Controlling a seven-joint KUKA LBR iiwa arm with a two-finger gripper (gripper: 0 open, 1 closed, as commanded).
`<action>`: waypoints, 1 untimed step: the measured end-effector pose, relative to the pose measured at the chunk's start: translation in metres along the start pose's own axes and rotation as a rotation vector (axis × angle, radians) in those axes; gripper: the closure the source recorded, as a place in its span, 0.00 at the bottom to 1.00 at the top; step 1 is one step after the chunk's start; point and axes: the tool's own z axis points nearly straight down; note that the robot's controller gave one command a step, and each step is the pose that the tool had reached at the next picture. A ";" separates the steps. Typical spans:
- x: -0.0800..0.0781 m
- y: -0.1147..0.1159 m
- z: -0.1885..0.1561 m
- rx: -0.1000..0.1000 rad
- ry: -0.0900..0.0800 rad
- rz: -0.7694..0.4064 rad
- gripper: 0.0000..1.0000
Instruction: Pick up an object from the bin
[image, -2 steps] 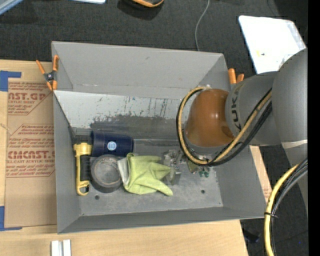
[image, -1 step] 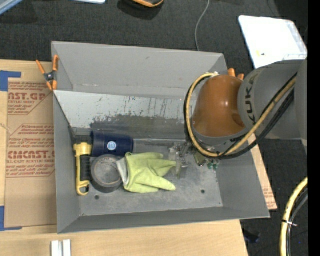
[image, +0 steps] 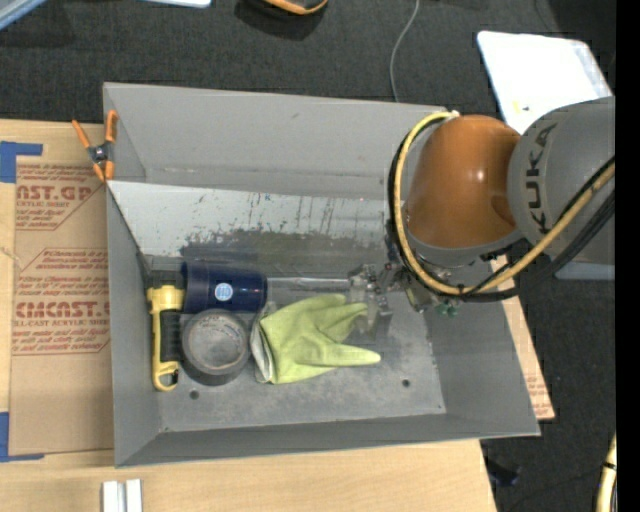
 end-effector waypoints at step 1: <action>-0.002 0.000 -0.049 -0.001 0.007 0.014 1.00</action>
Offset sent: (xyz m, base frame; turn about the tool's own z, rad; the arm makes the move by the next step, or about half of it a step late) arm 0.0096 0.0231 -0.1162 -0.2073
